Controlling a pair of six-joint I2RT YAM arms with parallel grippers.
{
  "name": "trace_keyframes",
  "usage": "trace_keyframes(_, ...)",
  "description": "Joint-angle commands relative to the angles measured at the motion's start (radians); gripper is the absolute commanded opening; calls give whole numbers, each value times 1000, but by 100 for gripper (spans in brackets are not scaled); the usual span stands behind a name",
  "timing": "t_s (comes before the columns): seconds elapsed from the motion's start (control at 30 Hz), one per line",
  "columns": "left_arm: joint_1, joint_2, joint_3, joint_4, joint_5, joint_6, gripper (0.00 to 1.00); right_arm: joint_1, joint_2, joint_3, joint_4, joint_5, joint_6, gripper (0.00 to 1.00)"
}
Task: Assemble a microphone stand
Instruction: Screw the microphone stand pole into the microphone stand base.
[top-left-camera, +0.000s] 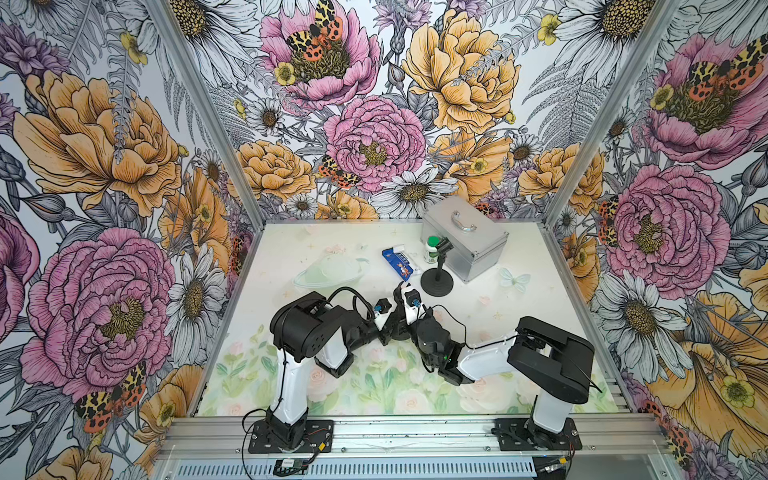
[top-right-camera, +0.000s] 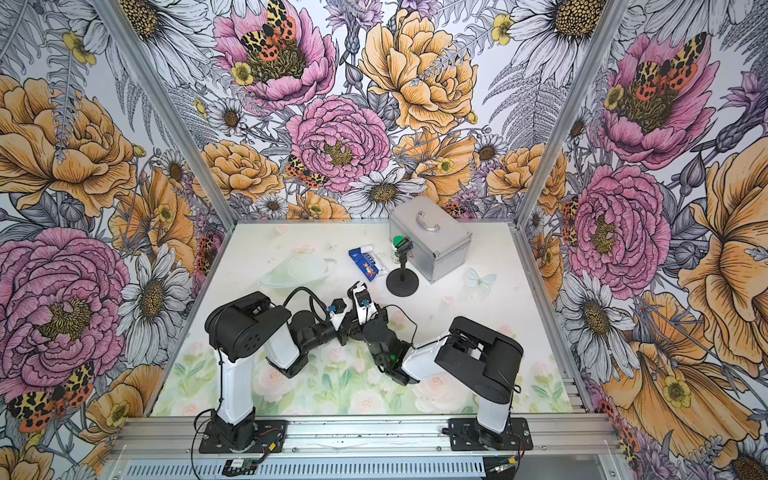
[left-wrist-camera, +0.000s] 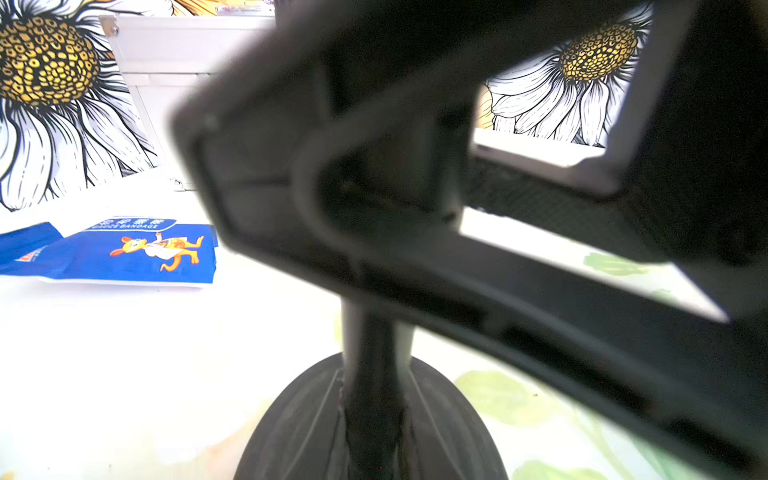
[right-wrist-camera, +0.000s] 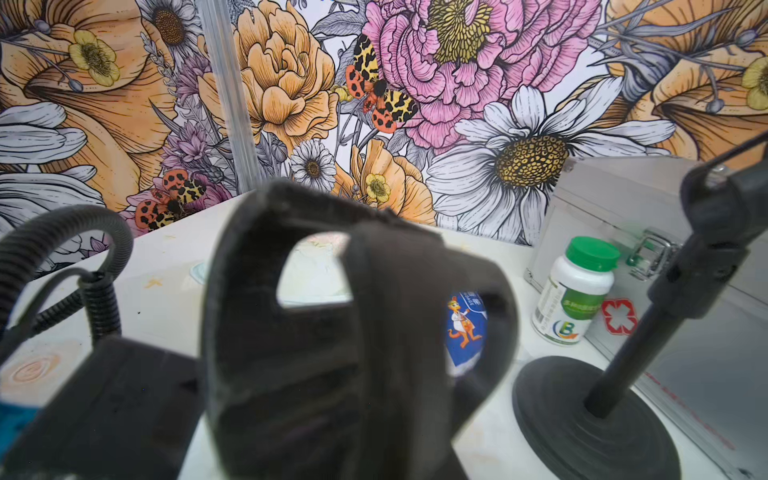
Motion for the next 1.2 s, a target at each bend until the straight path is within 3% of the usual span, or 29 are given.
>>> trace_keyframes(0.0,5,8,-7,-37,-36,23,20,-48,-42,-38,-56,-21,-119,33)
trace_keyframes(0.03,6,8,-7,-36,-34,23,20,-71,-72,-61,-60,-150,-159,43)
trace_keyframes(0.13,6,6,-7,-36,-34,22,20,-148,-150,-110,-116,-537,-214,53)
trace_keyframes(0.17,4,7,-7,-36,-32,22,20,-184,-169,-108,-170,-705,-220,55)
trace_keyframes(0.23,6,7,-7,-37,-34,23,20,-224,-191,-79,-270,-920,-247,57)
trace_keyframes(0.3,6,7,-7,-36,-32,23,20,-265,-201,-52,-374,-1061,-292,59)
trace_keyframes(0.57,6,8,-7,-36,-31,23,20,-407,-141,33,-392,-1254,-324,57)
trace_keyframes(0.73,6,10,-6,-35,-30,23,20,-442,-106,116,-392,-1302,-307,53)
trace_keyframes(0.83,6,11,-4,-37,-30,23,20,-447,-94,148,-414,-1318,-307,42)
trace_keyframes(0.93,6,14,-4,-36,-33,22,20,-440,-86,167,-441,-1264,-288,23)
trace_keyframes(1.0,8,13,-3,-37,-32,20,20,-406,-82,132,-383,-1087,-218,11)
trace_keyframes(1.03,8,13,-3,-37,-32,19,20,-369,-81,98,-337,-881,-160,9)
trace_keyframes(1.07,8,12,-3,-36,-31,19,20,-321,-77,71,-318,-610,-70,0)
trace_keyframes(1.13,9,14,-3,-36,-31,19,20,-239,-63,25,-308,-186,97,0)
trace_keyframes(1.17,8,15,-3,-36,-31,18,20,-165,-49,-5,-270,-33,152,0)
